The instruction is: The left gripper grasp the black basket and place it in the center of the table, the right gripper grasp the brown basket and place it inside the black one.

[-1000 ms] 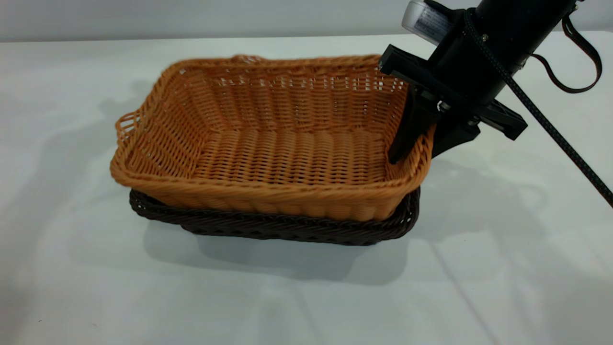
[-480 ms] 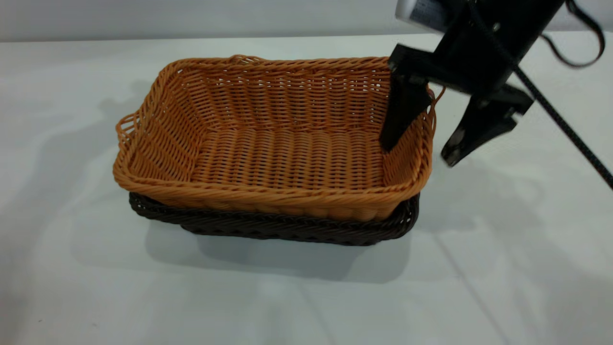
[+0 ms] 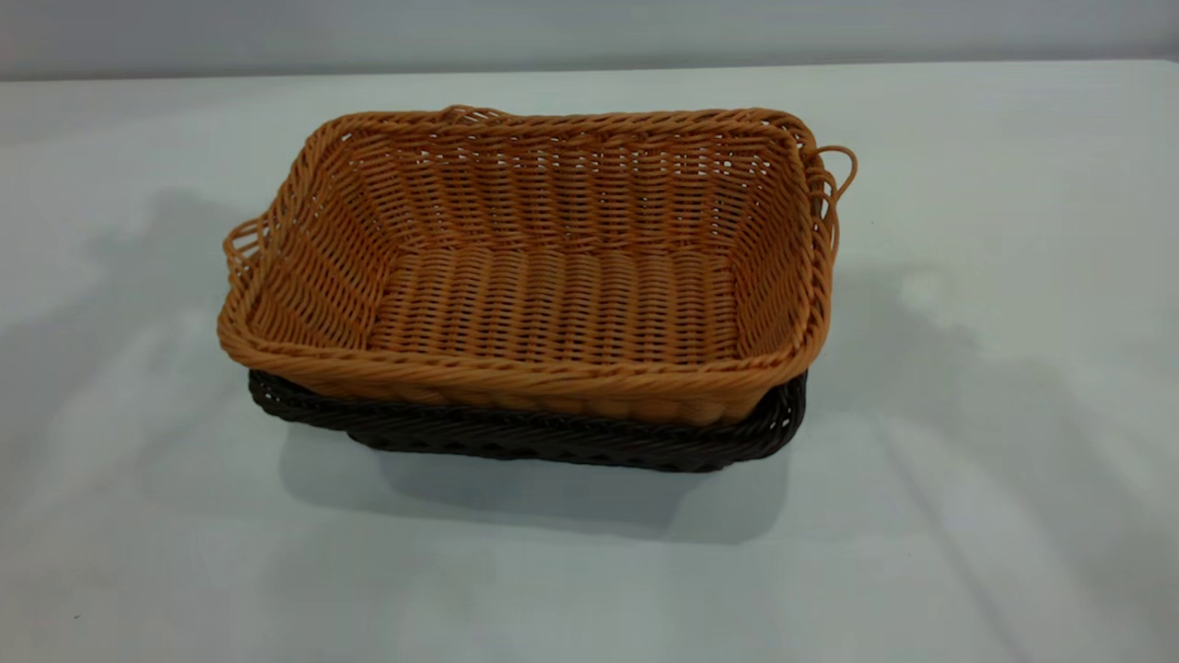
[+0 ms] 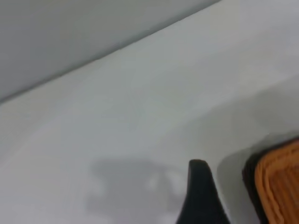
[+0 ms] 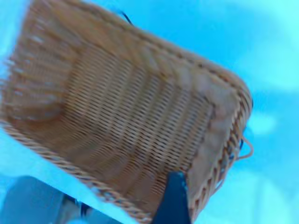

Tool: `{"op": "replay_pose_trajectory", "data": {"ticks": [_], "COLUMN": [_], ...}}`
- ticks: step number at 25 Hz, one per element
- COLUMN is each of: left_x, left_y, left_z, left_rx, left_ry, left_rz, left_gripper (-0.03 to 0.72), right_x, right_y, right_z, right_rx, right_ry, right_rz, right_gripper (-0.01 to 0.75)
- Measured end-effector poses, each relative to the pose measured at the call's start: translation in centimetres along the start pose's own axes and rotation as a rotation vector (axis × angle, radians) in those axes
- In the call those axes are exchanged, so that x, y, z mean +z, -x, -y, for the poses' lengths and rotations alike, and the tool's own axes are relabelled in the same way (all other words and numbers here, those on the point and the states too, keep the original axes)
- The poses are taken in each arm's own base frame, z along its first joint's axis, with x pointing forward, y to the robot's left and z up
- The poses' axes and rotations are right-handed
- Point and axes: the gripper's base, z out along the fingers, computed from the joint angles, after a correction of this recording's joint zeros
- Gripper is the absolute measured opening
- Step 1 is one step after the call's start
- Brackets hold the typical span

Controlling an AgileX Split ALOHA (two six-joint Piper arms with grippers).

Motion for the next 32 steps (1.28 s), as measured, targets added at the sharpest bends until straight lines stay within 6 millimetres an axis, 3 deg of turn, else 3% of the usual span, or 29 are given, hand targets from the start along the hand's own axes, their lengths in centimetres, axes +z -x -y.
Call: {"op": "replay_pose_trajectory", "data": {"ticks": [5, 10, 14, 18, 22, 28, 32], "left_x": [-6.7, -12.4, -16.9, -20.5, -21.9, -21.4, -20.4], "left_y": [-1.9, -3.0, -4.2, -7.9, -13.1, -21.7, -26.2], "left_z": [0.6, 2.5, 4.2, 6.7, 9.0, 12.2, 13.6], "left_rx": [-0.123, -0.207, -0.221, -0.219, -0.217, -0.218, -0.213], "left_ry": [0.064, 0.094, 0.121, 0.135, 0.138, 0.138, 0.144], "left_rz": [-0.107, -0.067, 0.037, 0.098, 0.109, 0.114, 0.14], "left_gripper": [0.446, 0.446, 0.446, 0.446, 0.446, 0.446, 0.446], "right_x": [-7.2, -12.3, -14.6, -15.7, -15.8, -15.3, -14.4], "right_y": [-1.9, -5.7, -9.7, -14.0, -18.3, -24.3, -27.3], "right_z": [-2.9, -4.7, -5.6, -5.9, -5.9, -5.7, -5.2], "right_rx": [-0.076, -0.139, -0.171, -0.193, -0.197, -0.194, -0.219], "right_ry": [0.03, 0.033, 0.032, 0.031, 0.033, 0.04, 0.021], "right_rz": [0.088, 0.187, 0.243, 0.281, 0.304, 0.36, 0.379], "right_gripper": [0.58, 0.577, 0.576, 0.576, 0.576, 0.576, 0.576]}}
